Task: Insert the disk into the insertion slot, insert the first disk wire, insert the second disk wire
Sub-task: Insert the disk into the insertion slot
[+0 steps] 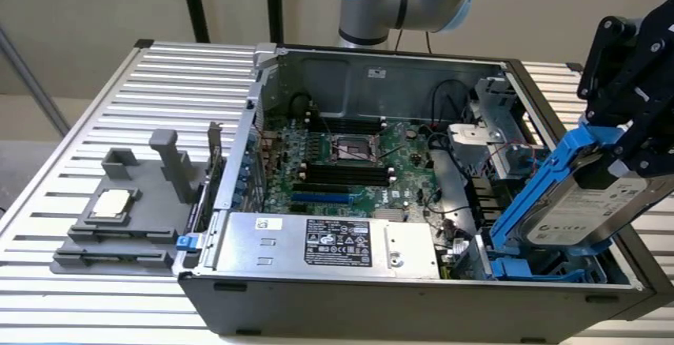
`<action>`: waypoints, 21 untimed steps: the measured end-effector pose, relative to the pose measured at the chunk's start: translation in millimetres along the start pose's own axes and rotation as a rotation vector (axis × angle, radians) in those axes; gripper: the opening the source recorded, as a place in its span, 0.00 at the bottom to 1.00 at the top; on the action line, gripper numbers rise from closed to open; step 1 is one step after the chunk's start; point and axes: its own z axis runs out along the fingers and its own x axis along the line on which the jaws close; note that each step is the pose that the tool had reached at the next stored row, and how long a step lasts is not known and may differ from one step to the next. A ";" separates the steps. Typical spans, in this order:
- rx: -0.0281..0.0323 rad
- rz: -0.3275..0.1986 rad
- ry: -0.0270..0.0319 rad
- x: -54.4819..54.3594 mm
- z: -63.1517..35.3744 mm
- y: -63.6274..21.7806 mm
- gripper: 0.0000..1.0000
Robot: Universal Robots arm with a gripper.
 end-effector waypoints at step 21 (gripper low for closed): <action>0.0001 -0.001 -0.0252 0.6 4.2 -0.3 0.32</action>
